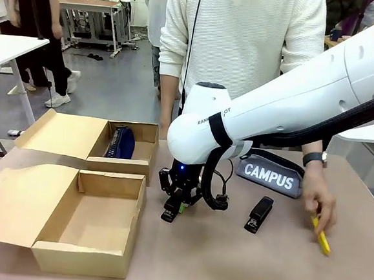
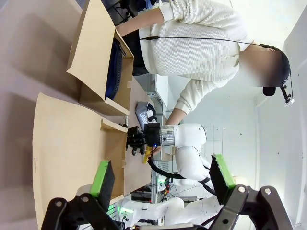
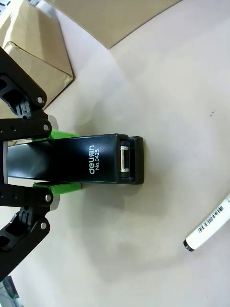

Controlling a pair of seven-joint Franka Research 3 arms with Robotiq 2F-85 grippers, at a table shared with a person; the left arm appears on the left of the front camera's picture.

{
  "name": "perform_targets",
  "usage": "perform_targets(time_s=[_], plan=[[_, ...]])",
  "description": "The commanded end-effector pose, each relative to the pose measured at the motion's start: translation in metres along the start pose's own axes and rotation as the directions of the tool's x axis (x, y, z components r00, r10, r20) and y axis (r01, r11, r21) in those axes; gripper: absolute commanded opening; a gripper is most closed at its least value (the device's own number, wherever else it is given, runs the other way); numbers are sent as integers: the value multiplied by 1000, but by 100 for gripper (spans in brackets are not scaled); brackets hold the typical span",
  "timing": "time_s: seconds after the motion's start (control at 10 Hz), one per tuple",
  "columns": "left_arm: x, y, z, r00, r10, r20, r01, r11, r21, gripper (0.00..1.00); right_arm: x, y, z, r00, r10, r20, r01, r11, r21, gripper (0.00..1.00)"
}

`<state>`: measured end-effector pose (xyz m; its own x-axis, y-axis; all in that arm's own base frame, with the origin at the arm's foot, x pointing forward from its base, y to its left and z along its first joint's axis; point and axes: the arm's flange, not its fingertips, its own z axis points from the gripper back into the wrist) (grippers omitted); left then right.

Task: Place items inside the box.
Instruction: Pick up a Pencil pouch or Stapler and place it inside the Mailer Box closest to the robot.

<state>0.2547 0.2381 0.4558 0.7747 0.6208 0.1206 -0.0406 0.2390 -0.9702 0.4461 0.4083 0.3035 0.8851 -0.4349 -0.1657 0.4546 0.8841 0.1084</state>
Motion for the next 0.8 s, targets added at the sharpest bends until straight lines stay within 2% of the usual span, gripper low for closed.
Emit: perform_targets(time_s=[0.0, 0.2, 0.3, 0.4, 0.5, 0.7], plan=[[0, -1, 1, 1000, -20, 0, 20, 1000, -17, 100, -2, 5, -1, 1000, -9, 12, 9, 999, -33, 0], [0, -1, 1, 1000, -20, 0, 20, 1000, -17, 100, -15, 3, 8, 998, 65, -28, -66, 997, -37, 0], [0, -1, 1, 1000, -20, 0, 20, 1000, -17, 100, -35, -6, 20, 988, 153, -24, -155, 984, -83, 0], [0, -1, 1, 1000, -20, 0, 20, 1000, -17, 100, -55, -13, 27, 983, 182, -18, -182, 973, -142, 0], [0, -1, 1, 1000, -20, 0, 20, 1000, -17, 100, -87, -26, 34, 957, 284, -60, -290, 938, -189, 0], [0, -1, 1, 1000, -20, 0, 20, 1000, -17, 100, -111, -66, 58, 906, 399, -140, -416, 901, -120, 0]])
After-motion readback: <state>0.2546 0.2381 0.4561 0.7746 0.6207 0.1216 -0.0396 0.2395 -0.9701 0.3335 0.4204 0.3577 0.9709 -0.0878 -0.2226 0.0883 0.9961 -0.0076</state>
